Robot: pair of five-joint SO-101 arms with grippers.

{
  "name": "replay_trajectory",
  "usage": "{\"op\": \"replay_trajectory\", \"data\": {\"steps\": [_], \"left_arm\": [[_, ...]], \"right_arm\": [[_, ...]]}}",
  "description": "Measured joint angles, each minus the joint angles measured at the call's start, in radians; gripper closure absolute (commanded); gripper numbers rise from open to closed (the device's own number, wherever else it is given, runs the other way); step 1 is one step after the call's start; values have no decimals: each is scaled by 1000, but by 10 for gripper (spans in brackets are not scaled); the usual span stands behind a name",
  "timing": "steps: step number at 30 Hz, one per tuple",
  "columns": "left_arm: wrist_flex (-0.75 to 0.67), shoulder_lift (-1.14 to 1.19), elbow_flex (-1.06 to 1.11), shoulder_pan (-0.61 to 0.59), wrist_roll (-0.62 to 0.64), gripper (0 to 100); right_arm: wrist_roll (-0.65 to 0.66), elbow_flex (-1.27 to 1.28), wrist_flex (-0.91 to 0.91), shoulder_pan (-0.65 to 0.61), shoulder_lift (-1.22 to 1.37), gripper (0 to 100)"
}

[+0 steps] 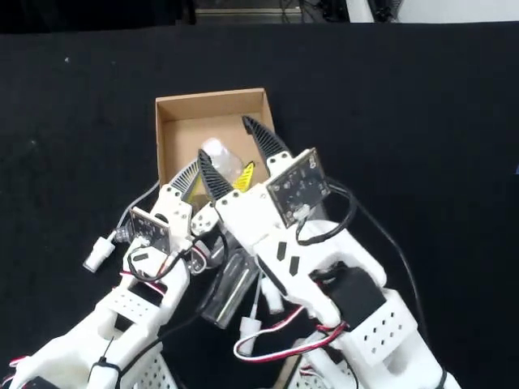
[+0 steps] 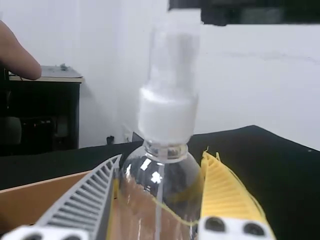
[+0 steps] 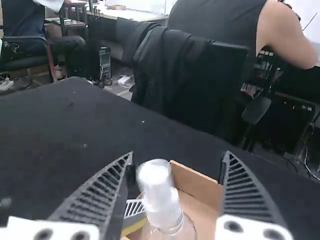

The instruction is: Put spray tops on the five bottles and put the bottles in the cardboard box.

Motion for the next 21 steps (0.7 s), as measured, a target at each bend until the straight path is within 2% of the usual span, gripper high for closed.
{"op": "replay_trajectory", "data": {"steps": [6,9,15,18,21], "left_arm": [[0,0,0,0,0,970],[0,0,0,0,0,970],[-5,0,0,0,0,970],[-6,0,0,-2,0,970],[-3,0,0,-2,0,970]], "right_arm": [[0,-91,32,21,0,759],[0,-160,110,124,-2,791],[0,-164,236,433,-2,979],[0,-87,236,525,-2,976],[0,8,236,562,-2,954]]}}
